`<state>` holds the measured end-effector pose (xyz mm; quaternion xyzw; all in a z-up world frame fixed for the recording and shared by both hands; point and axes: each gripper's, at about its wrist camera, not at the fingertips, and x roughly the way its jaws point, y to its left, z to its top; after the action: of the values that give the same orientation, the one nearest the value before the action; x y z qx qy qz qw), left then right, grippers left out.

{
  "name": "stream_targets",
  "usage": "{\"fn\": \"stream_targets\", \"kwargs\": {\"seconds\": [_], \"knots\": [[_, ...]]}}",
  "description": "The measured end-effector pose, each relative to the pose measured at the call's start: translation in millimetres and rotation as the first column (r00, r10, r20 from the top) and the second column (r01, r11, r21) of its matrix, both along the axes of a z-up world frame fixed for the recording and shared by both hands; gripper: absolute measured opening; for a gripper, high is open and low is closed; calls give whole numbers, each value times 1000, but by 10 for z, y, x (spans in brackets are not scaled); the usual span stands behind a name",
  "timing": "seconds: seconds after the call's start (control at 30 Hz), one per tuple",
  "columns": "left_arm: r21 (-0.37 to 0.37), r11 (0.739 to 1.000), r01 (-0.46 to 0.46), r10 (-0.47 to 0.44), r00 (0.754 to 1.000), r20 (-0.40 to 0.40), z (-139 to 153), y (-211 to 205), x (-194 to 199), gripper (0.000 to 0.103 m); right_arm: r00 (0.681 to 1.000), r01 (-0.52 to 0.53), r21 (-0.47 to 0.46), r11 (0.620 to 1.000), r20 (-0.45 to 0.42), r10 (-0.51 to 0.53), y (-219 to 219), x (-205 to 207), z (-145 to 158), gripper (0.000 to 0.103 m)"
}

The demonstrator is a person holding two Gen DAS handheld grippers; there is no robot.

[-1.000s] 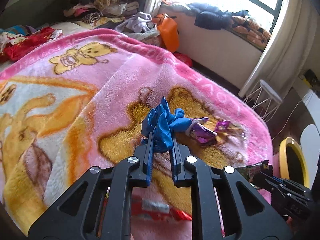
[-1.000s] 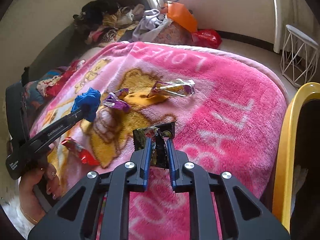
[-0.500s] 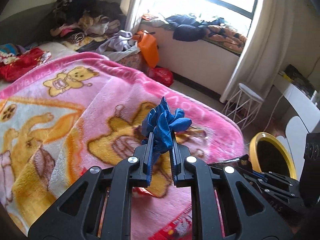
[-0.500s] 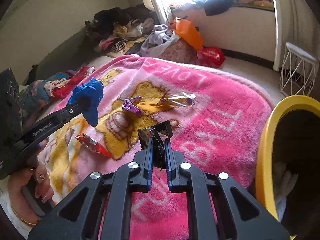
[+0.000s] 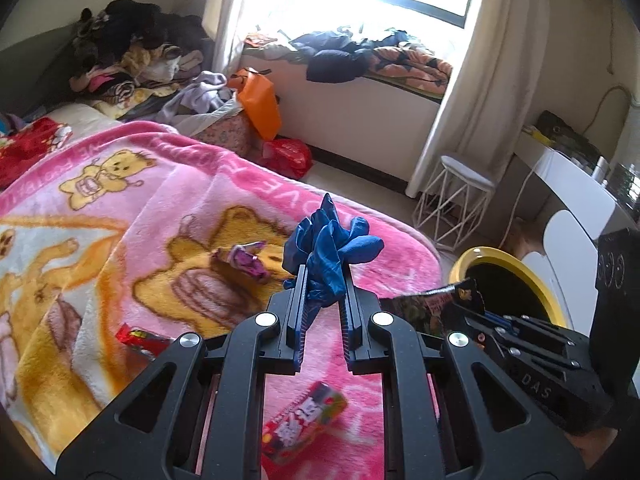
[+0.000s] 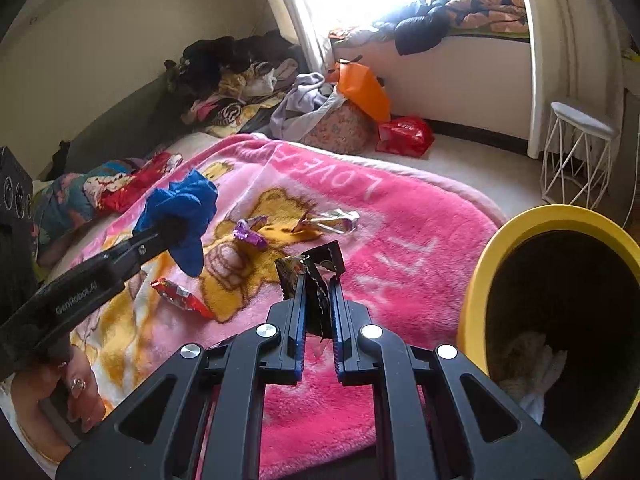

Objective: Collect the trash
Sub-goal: 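Carry the green packet and blue glove over the bin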

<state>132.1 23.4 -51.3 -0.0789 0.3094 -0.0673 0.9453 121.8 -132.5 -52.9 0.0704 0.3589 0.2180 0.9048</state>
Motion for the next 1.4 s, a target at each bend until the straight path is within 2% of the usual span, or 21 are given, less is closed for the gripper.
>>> {"fn": "stream_targets", "kwargs": {"seconds": [0.73, 1.4], "knots": [[-1, 994, 107, -107, 993, 58, 213, -424, -163, 10, 991, 123, 21, 992, 57, -124, -631, -192, 195, 11], [23, 980, 198, -199, 978, 68, 266, -844, -222, 10, 965, 258, 31, 966, 52, -259, -1195, -303, 185, 11]]}}
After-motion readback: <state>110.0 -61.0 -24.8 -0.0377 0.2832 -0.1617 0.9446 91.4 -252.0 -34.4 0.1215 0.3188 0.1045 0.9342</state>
